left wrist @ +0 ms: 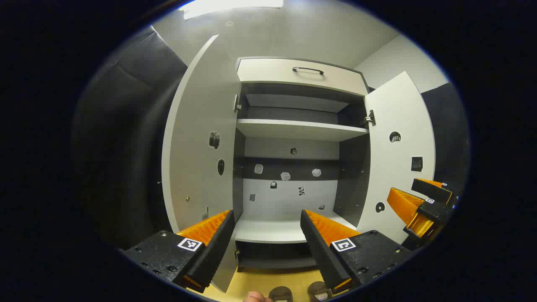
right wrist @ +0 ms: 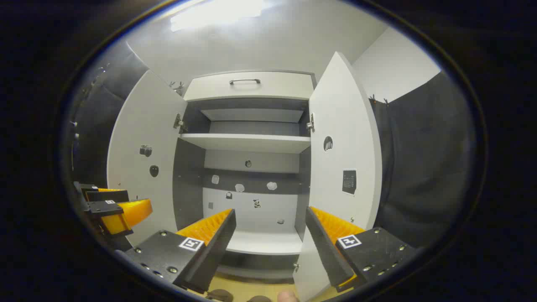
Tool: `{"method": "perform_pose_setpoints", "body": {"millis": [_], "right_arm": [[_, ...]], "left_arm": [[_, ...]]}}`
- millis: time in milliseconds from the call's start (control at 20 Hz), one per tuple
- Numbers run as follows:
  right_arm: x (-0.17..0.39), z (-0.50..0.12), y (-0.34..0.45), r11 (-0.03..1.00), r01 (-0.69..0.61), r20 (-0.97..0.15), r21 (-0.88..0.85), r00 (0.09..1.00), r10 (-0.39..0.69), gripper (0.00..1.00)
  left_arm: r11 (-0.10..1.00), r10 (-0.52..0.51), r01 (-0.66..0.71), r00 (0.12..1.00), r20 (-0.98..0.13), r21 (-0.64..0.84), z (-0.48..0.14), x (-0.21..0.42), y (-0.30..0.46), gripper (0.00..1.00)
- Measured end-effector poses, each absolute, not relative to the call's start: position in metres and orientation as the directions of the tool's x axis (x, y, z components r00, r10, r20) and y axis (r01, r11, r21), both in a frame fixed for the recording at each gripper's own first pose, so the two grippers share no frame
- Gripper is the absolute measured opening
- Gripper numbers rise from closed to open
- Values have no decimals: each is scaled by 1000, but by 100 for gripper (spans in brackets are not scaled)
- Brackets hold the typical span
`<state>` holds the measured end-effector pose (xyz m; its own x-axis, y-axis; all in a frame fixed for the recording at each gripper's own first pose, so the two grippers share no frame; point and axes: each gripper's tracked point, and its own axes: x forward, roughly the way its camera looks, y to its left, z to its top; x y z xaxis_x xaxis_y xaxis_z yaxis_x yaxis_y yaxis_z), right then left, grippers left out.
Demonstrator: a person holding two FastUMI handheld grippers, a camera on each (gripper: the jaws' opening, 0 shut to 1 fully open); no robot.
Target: Grab one shoe with the right hand and put it into the shoe cabinet, grab the other shoe with the left hand and put it into the shoe cabinet; then close the right door with the right hand and the left door with the left hand.
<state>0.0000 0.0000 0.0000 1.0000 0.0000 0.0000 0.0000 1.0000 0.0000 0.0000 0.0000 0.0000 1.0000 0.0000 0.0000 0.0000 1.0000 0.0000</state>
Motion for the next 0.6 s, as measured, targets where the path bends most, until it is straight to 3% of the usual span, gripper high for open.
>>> {"method": "perform_pose_setpoints", "body": {"millis": [600], "right_arm": [[-5, -1, 1, 1000, -7, -3, -5, 1000, 7, 97]], "left_arm": [[1000, 1, -1, 1000, 7, 0, 2, -7, 2, 96]]}}
